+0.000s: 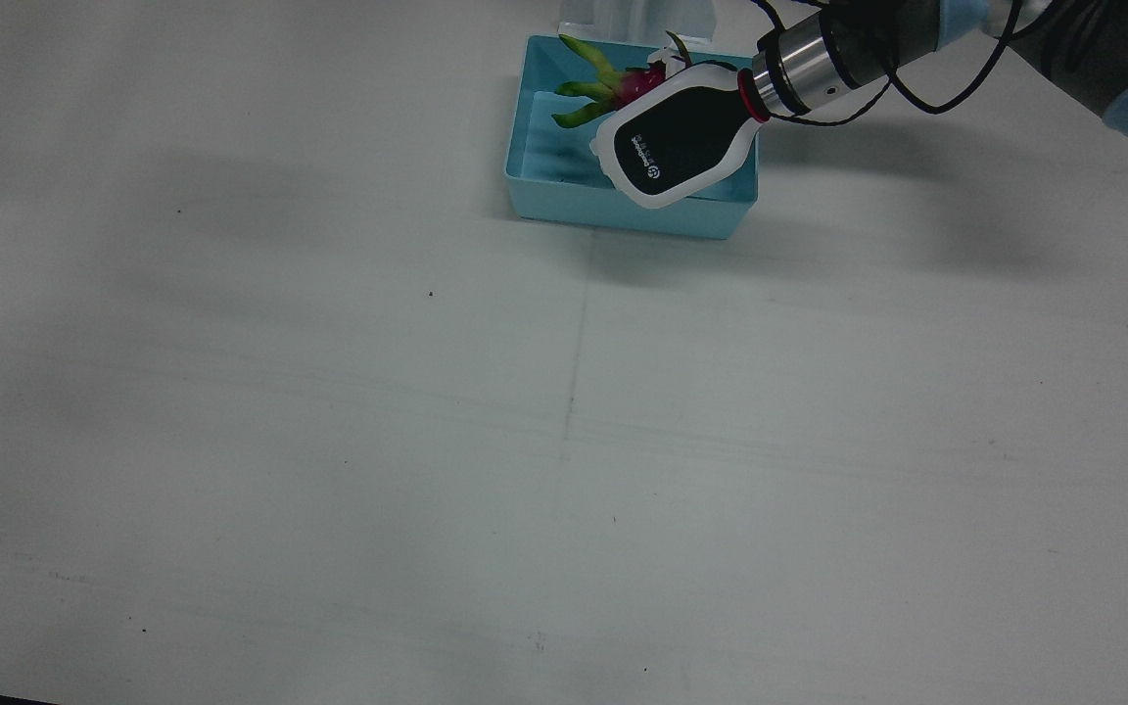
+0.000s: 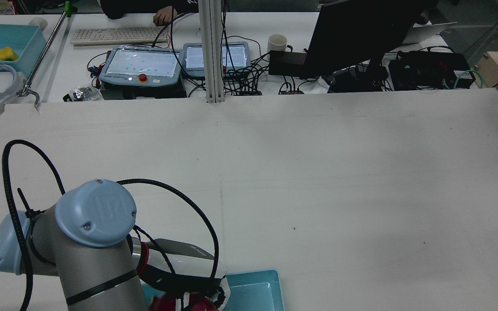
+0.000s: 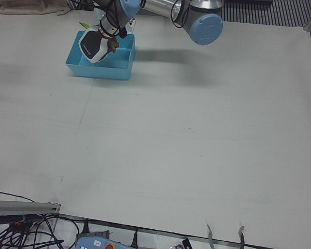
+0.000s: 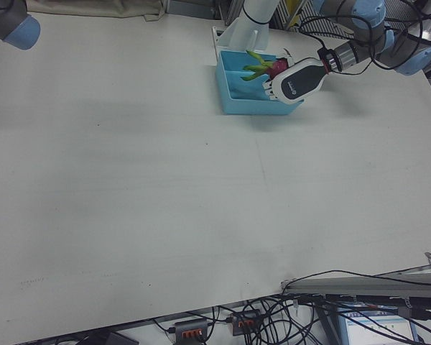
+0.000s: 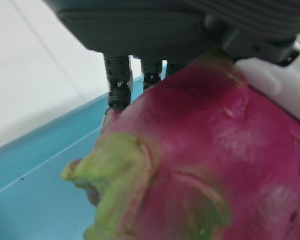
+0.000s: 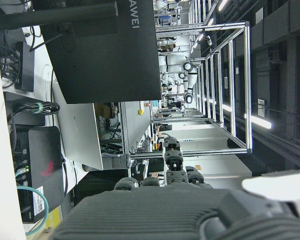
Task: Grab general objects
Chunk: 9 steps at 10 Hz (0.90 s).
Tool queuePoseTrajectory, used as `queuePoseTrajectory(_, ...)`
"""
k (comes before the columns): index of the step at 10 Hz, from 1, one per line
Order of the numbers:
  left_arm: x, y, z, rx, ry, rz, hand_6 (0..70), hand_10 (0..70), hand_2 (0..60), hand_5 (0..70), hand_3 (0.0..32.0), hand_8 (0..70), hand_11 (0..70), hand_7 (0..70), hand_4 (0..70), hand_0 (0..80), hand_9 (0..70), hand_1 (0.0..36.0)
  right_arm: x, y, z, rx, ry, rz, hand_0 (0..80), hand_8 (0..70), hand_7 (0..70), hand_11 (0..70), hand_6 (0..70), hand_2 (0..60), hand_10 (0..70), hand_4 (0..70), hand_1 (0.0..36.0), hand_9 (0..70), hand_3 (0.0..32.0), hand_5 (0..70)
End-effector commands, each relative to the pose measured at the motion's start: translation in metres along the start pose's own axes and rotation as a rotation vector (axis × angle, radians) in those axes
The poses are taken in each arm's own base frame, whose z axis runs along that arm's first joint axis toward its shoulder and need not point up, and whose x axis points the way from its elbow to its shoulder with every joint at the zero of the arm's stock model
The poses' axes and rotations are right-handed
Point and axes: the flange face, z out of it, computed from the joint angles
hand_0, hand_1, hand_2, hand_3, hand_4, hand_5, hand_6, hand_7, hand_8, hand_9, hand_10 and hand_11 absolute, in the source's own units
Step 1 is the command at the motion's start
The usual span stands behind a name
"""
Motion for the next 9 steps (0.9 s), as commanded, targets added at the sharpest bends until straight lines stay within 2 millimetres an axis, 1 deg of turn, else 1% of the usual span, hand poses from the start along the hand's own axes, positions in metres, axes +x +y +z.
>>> queuePoseTrajectory(1, 0.004, 0.010, -0.013, -0.025, -0.003, -0.001, 0.0, 0.0, 0.0, 5.0, 0.0, 0.0, 0.0, 1.4, 0.0, 46.9, 0.0, 3.8, 0.000, 0.000, 0.000, 0.000, 0.000, 0.000, 0.0, 0.0, 0.0, 0.0, 0.0, 0.0, 0.0, 0.0, 0.0, 0.0, 0.0, 0.0)
queuePoseTrajectory(2, 0.006, 0.010, -0.013, -0.026, 0.001, 0.001, 0.0, 0.0, 0.0, 1.7, 0.0, 0.0, 0.0, 0.0, 0.0, 45.0, 0.0, 0.2, 0.000, 0.000, 0.000, 0.000, 0.000, 0.000, 0.0, 0.0, 0.0, 0.0, 0.0, 0.0, 0.0, 0.0, 0.0, 0.0, 0.0, 0.0)
queuePoseTrajectory(3, 0.007, 0.010, -0.013, -0.026, 0.005, 0.002, 0.0, 0.0, 0.0, 0.0, 0.2, 0.0, 0.0, 0.0, 0.0, 42.9, 0.0, 0.0, 0.000, 0.001, 0.000, -0.002, 0.000, 0.000, 0.0, 0.0, 0.0, 0.0, 0.0, 0.0, 0.0, 0.0, 0.0, 0.0, 0.0, 0.0)
queuePoseTrajectory(4, 0.010, 0.010, -0.014, -0.026, 0.010, 0.003, 0.0, 0.0, 0.0, 0.0, 6.4, 0.0, 0.0, 0.0, 0.0, 41.2, 0.0, 0.0, 0.000, 0.001, 0.000, -0.002, 0.000, 0.000, 0.0, 0.0, 0.0, 0.0, 0.0, 0.0, 0.0, 0.0, 0.0, 0.0, 0.0, 0.0)
queuePoseTrajectory(5, 0.015, 0.008, -0.014, -0.023, 0.027, 0.011, 0.0, 0.0, 0.0, 0.0, 6.4, 0.0, 0.0, 0.0, 0.0, 40.3, 0.0, 0.0, 0.000, 0.001, 0.000, -0.002, 0.000, 0.000, 0.0, 0.0, 0.0, 0.0, 0.0, 0.0, 0.0, 0.0, 0.0, 0.0, 0.0, 0.0)
queuePoseTrajectory(6, 0.016, 0.001, -0.011, -0.017, 0.050, 0.001, 0.0, 0.0, 0.0, 0.0, 4.2, 0.0, 0.0, 0.0, 0.0, 39.4, 0.0, 0.0, 0.000, 0.001, 0.000, -0.002, 0.000, 0.000, 0.0, 0.0, 0.0, 0.0, 0.0, 0.0, 0.0, 0.0, 0.0, 0.0, 0.0, 0.0)
queuePoseTrajectory(7, 0.017, -0.014, -0.013, 0.015, 0.079, -0.032, 0.0, 0.0, 0.0, 0.0, 0.0, 0.0, 0.0, 0.0, 0.0, 40.1, 0.0, 0.0, 0.000, 0.001, 0.000, -0.001, 0.001, 0.000, 0.0, 0.0, 0.0, 0.0, 0.0, 0.0, 0.0, 0.0, 0.0, 0.0, 0.0, 0.0)
queuePoseTrajectory(9, 0.018, -0.083, -0.036, 0.127, 0.126, -0.047, 0.0, 0.0, 0.0, 1.0, 0.0, 0.0, 0.0, 2.5, 0.0, 40.8, 0.0, 0.0, 0.000, 0.001, 0.000, -0.001, 0.001, -0.001, 0.0, 0.0, 0.0, 0.0, 0.0, 0.0, 0.0, 0.0, 0.0, 0.0, 0.0, 0.0)
